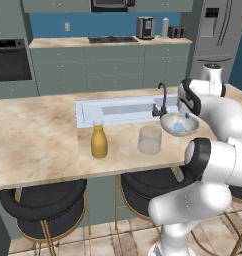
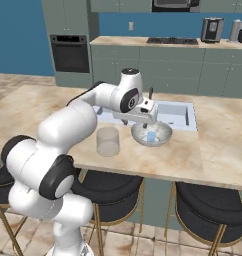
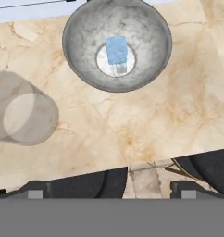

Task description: There are two ice cubes in the ice bowl. Place both ice cubes in the glass cup.

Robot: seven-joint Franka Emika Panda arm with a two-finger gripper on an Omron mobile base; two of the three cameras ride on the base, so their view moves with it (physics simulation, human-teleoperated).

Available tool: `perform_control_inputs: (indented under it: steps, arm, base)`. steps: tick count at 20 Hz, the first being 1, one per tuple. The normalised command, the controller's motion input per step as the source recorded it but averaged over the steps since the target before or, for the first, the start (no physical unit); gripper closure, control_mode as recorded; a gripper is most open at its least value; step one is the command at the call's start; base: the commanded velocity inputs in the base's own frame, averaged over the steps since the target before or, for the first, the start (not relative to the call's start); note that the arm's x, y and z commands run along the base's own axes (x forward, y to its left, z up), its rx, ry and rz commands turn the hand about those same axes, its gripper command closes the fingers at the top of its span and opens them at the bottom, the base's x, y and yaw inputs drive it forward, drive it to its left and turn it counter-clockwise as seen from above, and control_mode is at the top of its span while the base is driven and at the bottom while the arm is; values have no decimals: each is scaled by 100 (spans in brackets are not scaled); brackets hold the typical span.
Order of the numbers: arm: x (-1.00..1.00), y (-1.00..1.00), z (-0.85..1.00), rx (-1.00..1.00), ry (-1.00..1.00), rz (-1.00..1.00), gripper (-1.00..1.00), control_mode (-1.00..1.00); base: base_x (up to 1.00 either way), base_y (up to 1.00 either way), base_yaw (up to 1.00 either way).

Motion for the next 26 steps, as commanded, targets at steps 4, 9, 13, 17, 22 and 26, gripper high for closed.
perform_control_inputs:
  steps: [4,9,13,17,22,26]
  arm:
    - [10,-7,-18,0,0,0,-100,-100]
    - [25,0,-21,0,1,0,-100,-100]
    - [44,-1,-12,0,5,0,-100,-100]
    - [35,-14,-5,0,1,0,-100,-100]
    - [17,-18,-13,0,2,0,-100,-100]
    - [21,-3,-21,0,6,0,-100,-100]
  base:
    - [0,0,0]
    - [0,0,0]
    - [0,0,0]
    - [0,0,0]
    - [0,0,0]
    - [0,0,0]
